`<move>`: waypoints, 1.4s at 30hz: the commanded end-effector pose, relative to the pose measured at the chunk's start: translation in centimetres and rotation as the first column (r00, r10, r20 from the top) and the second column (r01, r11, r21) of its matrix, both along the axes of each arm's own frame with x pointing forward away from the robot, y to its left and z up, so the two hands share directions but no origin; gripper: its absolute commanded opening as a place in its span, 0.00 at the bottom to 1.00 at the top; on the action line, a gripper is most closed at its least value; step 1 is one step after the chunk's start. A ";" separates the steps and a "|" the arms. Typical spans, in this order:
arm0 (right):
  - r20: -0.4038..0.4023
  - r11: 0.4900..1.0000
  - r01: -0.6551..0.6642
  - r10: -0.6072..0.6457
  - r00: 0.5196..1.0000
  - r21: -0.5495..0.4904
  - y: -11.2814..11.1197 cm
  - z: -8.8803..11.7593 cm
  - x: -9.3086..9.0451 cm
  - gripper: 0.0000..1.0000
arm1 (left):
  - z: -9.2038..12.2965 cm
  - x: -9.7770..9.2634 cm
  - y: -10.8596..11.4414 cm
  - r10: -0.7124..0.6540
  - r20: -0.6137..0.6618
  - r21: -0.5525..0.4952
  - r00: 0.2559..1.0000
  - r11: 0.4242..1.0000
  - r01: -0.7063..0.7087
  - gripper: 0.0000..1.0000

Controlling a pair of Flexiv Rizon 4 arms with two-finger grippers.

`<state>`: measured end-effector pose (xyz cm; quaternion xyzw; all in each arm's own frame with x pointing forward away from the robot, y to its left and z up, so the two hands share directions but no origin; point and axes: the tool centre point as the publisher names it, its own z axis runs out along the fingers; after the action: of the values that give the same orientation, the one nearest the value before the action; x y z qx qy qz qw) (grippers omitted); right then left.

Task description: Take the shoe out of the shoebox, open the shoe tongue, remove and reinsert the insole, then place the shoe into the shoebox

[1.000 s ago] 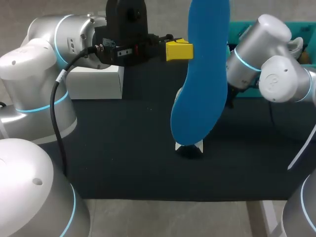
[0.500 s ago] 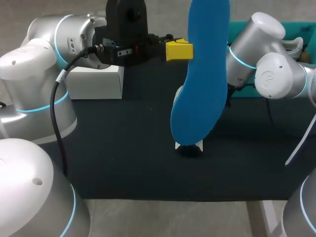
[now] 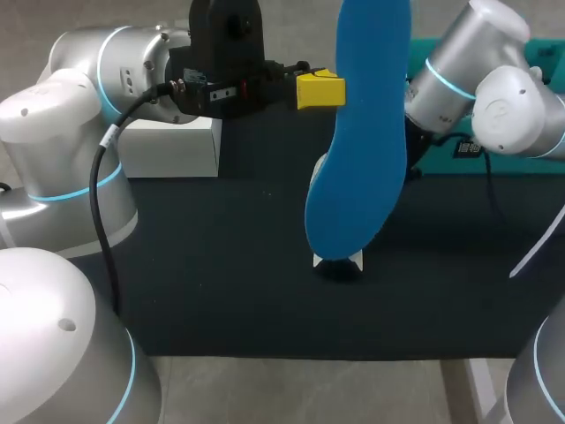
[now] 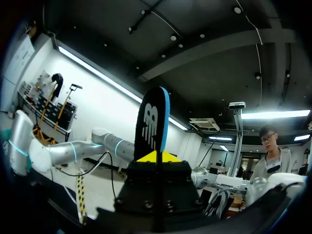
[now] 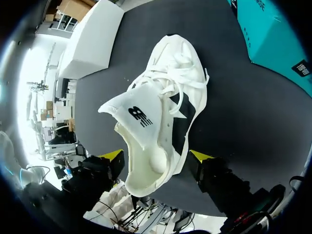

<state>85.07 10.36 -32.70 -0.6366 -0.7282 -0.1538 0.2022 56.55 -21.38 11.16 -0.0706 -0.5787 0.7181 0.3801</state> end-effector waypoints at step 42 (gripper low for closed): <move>0.171 0.853 0.155 -0.272 0.947 0.499 -5.0 21.3 -7.5 1.00 | 0.0 0.0 0.0 -0.001 0.000 -0.001 1.000 1.000 0.001 0.00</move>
<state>80.75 7.55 -11.67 -0.6102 -0.7061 -0.2647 0.2430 56.53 -21.37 11.17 -0.0705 -0.5787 0.7181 0.3800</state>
